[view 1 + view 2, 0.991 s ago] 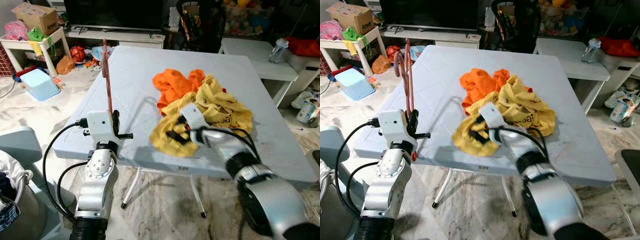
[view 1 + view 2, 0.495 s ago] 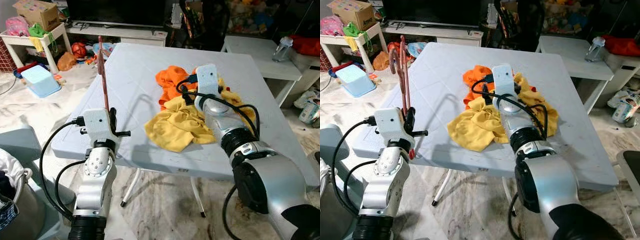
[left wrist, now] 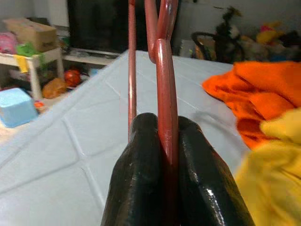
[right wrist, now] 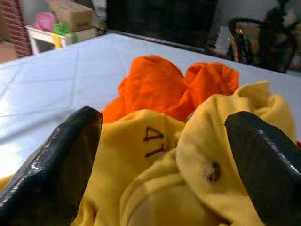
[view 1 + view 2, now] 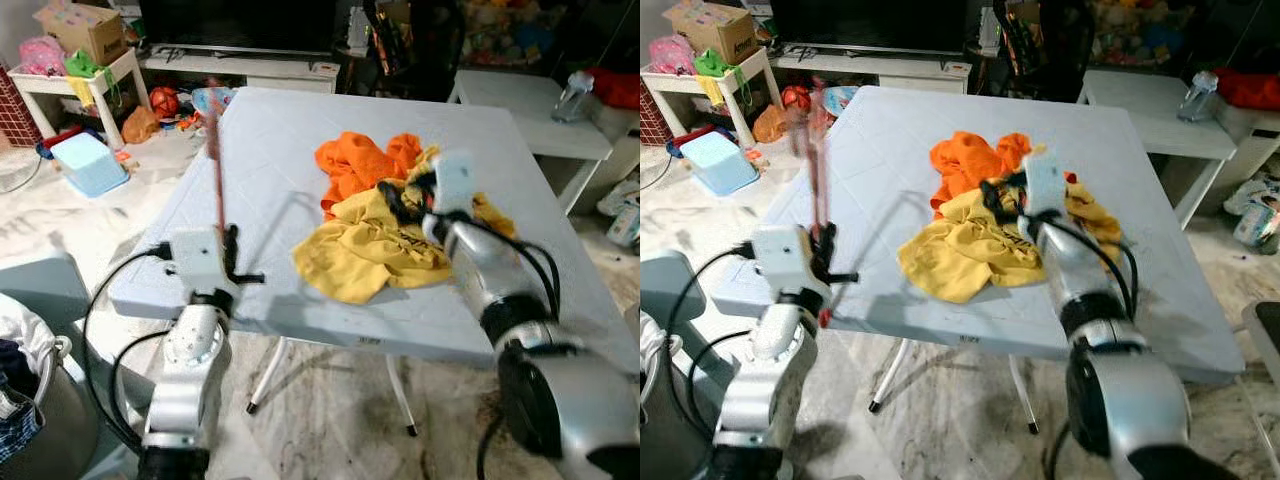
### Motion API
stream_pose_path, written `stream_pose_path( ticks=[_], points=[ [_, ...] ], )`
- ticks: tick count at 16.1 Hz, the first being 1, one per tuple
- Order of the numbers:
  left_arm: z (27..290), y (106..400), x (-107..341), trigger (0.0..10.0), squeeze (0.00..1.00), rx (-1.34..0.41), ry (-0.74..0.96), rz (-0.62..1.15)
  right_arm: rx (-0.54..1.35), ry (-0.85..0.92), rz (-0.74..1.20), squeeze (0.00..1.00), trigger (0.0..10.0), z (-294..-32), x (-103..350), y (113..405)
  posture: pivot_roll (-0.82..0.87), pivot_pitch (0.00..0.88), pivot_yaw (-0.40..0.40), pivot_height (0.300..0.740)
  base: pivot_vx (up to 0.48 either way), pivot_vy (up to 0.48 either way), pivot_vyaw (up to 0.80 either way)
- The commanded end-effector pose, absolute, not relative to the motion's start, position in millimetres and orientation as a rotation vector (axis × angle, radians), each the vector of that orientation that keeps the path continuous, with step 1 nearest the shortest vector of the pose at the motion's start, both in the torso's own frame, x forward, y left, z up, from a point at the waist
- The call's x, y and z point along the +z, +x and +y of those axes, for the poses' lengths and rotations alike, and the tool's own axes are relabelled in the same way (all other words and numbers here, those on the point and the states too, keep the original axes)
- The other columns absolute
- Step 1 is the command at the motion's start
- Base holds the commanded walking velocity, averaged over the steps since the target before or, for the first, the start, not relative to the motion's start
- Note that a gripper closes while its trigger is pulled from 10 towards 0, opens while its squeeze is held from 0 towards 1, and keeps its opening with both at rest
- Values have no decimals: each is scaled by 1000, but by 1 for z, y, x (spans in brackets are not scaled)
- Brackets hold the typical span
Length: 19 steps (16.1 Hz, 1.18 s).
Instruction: Hang hanger
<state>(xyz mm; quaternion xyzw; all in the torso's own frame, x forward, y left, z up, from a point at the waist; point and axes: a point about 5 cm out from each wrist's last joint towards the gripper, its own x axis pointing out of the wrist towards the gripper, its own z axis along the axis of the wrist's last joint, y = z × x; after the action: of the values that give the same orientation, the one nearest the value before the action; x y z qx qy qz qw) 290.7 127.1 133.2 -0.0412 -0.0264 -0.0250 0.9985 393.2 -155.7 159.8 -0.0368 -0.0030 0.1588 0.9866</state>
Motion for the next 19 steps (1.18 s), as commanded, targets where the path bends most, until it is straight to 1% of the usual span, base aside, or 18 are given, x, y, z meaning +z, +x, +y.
stream_pose_path(
  ticks=[1,2,3,4,6,7,8,9,10,12,13,15,16,19],
  points=[
    [122,286,133,10000,0,-109,-65,-39,334,-73,-80,0,10000,-160,170,391,-23,0,-33,740,0,0,0],
    [123,284,132,10000,0,-130,-58,-34,348,-52,-76,0,10000,-159,163,387,-22,0,-34,740,0,0,0],
    [126,282,131,10000,0,-133,-15,-37,441,-17,-86,0,10000,-149,154,377,-24,0,-34,740,0,0,0],
    [128,281,131,10000,0,-121,-1,-42,468,-3,-87,0,10000,-145,152,374,-24,0,-33,740,0,0,0],
    [128,283,133,10000,0,-95,-8,-44,375,109,-107,0,10000,-148,151,372,-16,0,-34,740,0,0,0],
    [126,285,137,10000,0,-90,-21,-51,296,164,-126,0,10000,-150,151,371,-11,0,-30,740,0,0,0],
    [126,284,138,10000,0,-86,-24,-52,265,160,-141,0,10000,-152,152,370,-16,0,-27,740,0,0,0],
    [125,284,137,10000,0,-80,-31,-46,204,198,-150,0,10000,-156,153,370,-19,0,-26,740,0,0,0],
    [124,283,135,10000,0,-74,-36,-38,154,207,-163,0,10000,-161,155,369,-25,0,-25,740,0,0,0],
    [124,281,134,10000,0,-73,-40,-32,116,209,-167,0,10000,-168,154,365,-26,0,-27,740,0,0,0],
    [128,277,133,10000,0,-69,-25,-27,108,173,-159,0,10000,-174,150,358,-27,0,-26,740,0,0,0],
    [136,271,130,10000,0,-60,-7,-14,93,158,-154,0,10000,-183,146,349,-25,0,-29,740,0,0,0],
    [142,267,128,10000,0,-49,1,-1,83,105,-143,0,10000,-190,141,341,-23,0,-28,740,0,0,0],
    [140,269,125,10000,0,-49,-1,8,36,107,-107,0,10000,-199,134,337,-35,0,-23,740,0,0,0]
  ],
)
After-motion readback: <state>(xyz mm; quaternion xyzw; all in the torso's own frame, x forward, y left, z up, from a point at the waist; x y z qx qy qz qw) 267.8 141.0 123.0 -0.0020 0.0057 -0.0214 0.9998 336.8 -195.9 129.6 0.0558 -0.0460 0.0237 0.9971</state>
